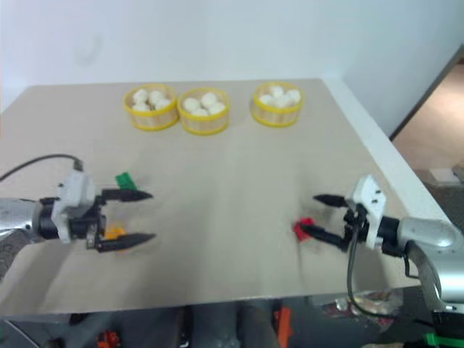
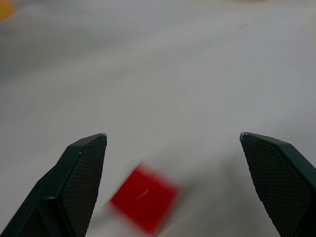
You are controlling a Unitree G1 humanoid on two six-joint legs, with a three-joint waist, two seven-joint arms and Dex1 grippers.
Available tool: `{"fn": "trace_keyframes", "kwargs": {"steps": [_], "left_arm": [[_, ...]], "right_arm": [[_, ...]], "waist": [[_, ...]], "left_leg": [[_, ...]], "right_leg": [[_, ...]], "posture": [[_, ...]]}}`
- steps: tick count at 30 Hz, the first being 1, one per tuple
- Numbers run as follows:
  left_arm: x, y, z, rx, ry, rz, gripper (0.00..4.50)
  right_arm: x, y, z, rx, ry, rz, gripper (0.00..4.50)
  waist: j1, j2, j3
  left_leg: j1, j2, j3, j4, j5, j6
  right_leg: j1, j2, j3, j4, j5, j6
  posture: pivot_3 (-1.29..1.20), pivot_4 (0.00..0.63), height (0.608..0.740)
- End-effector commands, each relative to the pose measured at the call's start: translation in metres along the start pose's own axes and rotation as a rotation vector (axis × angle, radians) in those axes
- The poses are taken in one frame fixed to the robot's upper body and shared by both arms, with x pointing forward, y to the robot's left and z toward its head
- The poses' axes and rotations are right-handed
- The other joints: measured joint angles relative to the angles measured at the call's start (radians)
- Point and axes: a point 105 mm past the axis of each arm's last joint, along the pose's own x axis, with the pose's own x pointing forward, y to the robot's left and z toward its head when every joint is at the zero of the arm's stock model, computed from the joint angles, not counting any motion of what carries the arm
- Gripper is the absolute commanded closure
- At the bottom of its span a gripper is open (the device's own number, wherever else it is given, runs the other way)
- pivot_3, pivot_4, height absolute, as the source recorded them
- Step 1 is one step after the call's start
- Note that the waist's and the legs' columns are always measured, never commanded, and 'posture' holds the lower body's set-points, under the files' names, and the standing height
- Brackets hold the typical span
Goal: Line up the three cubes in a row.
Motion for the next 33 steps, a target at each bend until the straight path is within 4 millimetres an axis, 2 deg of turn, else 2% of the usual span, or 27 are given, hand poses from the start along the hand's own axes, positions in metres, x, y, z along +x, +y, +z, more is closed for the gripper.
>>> {"fn": "trace_keyframes", "kwargs": {"steps": [1,7,12,19,25,33], "left_arm": [[0.014,-0.009,-0.001,0.007,-0.016,-0.111,0.06],[0.037,-0.022,-0.002,0.008,-0.057,-0.258,0.06],[0.047,-0.023,0.002,0.022,-0.088,-0.272,0.06],[0.048,-0.02,0.003,0.031,-0.101,-0.244,0.06],[0.051,-0.018,0.009,0.08,-0.154,-0.218,0.06],[0.058,-0.019,0.01,0.111,-0.172,-0.205,0.06]], "right_arm": [[-0.003,-0.002,0.014,-0.082,-0.027,-0.021,0.0],[0.005,-0.001,0.014,-0.031,-0.066,-0.044,0.0],[0.011,-0.003,0.011,0.029,-0.104,-0.134,0.0],[0.01,0.002,0.004,0.063,-0.108,-0.262,0.0],[0.011,0.016,-0.004,0.096,-0.106,-0.323,0.0],[0.016,0.014,-0.007,0.133,-0.11,-0.455,0.0]], "waist": [[-0.001,0.0,0.0],[0.001,-0.001,0.0],[0.001,-0.001,0.0],[0.001,-0.001,0.0],[0.002,0.0,0.0],[0.001,0.0,0.0]], "left_leg": [[0.001,0.0,0.0,0.001,0.0,0.0],[0.001,0.0,-0.001,0.008,0.001,0.001],[-0.001,-0.001,-0.001,0.01,0.0,0.001],[-0.003,-0.001,-0.002,0.009,0.0,0.001],[-0.003,-0.001,-0.002,0.01,0.0,0.001],[-0.002,-0.001,-0.001,0.011,0.0,0.001]], "right_leg": [[0.001,0.0,0.0,0.0,0.001,-0.001],[0.003,0.001,0.0,0.0,0.003,0.0],[0.003,0.0,0.002,0.0,0.004,0.001],[0.001,0.001,0.002,0.0,0.004,0.002],[0.002,0.001,0.002,0.0,0.004,0.002],[0.002,0.001,0.003,0.0,0.004,0.002]], "posture": [[0.0,0.15,0.74],[0.0,0.15,0.74],[0.0,0.15,0.74],[0.0,0.15,0.74],[0.0,0.15,0.74],[0.0,0.15,0.74]]}}
